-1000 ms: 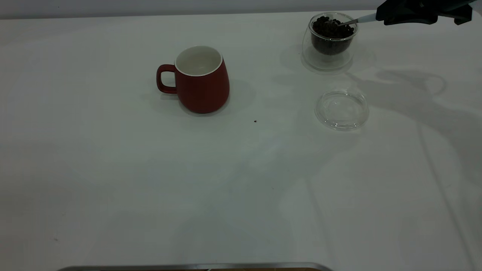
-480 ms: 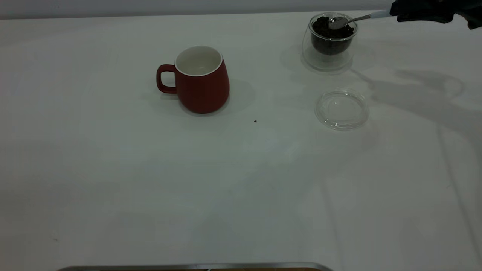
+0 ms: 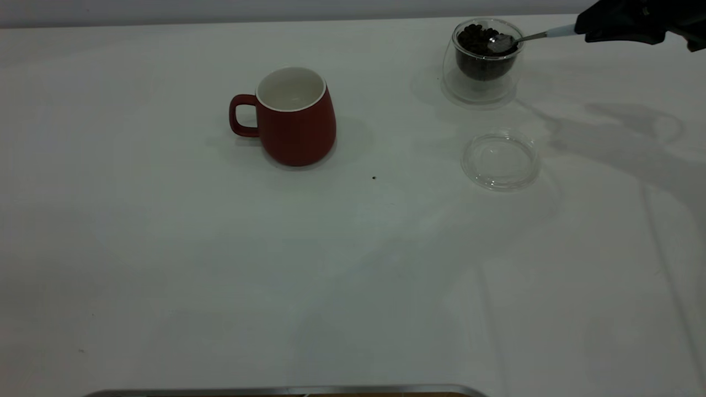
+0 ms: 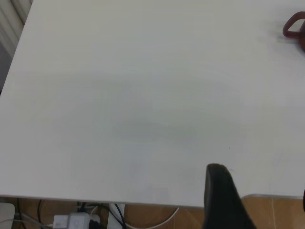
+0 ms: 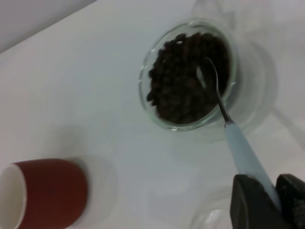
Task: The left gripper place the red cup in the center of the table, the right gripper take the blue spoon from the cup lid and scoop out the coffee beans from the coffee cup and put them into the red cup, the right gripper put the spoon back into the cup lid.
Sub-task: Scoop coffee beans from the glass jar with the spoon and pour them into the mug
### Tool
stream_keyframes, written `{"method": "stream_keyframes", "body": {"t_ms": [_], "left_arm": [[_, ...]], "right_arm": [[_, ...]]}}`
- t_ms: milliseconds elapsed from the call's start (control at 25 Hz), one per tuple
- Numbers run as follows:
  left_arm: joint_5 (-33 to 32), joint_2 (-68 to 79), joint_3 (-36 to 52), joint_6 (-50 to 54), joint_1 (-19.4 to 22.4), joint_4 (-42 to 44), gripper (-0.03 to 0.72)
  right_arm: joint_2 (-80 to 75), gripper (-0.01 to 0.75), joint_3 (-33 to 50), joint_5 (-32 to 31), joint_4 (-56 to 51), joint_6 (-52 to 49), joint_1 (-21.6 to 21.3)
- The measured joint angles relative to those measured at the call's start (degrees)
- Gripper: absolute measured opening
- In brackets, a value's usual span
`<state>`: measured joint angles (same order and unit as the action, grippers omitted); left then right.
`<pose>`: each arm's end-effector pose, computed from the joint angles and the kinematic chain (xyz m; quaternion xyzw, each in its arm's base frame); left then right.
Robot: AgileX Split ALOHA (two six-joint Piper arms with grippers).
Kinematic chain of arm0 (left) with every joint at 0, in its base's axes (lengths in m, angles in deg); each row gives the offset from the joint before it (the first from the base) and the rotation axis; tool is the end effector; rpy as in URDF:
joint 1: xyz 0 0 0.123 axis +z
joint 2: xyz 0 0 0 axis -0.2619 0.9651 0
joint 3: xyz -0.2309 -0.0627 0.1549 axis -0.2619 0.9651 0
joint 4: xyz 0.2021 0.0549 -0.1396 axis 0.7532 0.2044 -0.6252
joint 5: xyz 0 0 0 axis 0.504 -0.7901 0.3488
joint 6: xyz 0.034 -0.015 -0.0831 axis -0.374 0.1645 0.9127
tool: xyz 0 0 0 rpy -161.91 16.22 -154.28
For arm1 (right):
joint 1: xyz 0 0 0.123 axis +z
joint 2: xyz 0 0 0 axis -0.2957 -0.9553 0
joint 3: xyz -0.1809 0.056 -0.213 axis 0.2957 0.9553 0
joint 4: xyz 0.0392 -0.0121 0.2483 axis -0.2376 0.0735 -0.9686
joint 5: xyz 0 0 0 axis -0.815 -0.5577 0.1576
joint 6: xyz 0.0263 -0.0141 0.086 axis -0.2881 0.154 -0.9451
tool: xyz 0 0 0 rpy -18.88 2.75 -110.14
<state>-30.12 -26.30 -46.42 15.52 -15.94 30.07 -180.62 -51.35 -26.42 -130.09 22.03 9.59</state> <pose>-0.0098 0.0052 0.2674 -0.0251 0.8702 0.0113 0.4919 0.4070 -0.0055 0.0833 0.1026 0.9104 0.2837 0.2831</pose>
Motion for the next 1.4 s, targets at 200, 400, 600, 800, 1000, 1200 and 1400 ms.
{"method": "stream_keyframes", "body": {"t_ms": [200, 400, 600, 800, 1000, 1200, 1400], "left_arm": [[0.0, 0.0, 0.0, 0.0, 0.0, 0.0, 0.466], [0.0, 0.0, 0.0, 0.0, 0.0, 0.0, 0.466], [0.0, 0.0, 0.0, 0.0, 0.0, 0.0, 0.466], [0.0, 0.0, 0.0, 0.0, 0.0, 0.0, 0.466], [0.0, 0.0, 0.0, 0.0, 0.0, 0.0, 0.466], [0.0, 0.0, 0.0, -0.14, 0.0, 0.0, 0.466], [0.0, 0.0, 0.0, -0.14, 0.0, 0.0, 0.466]], "right_arm": [[0.0, 0.105, 0.0, 0.33, 0.0, 0.02, 0.33], [0.0, 0.105, 0.0, -0.07, 0.0, -1.72, 1.49], [0.0, 0.105, 0.0, -0.56, 0.0, -4.39, 1.99], [0.0, 0.105, 0.0, -0.63, 0.0, -6.78, 1.99], [-0.13, 0.105, 0.0, -0.88, 0.0, -8.84, 1.99], [-2.28, 0.105, 0.0, -4.28, -1.64, -9.44, 0.65], [-2.69, 0.105, 0.0, -6.52, -2.56, -9.44, -1.13]]}}
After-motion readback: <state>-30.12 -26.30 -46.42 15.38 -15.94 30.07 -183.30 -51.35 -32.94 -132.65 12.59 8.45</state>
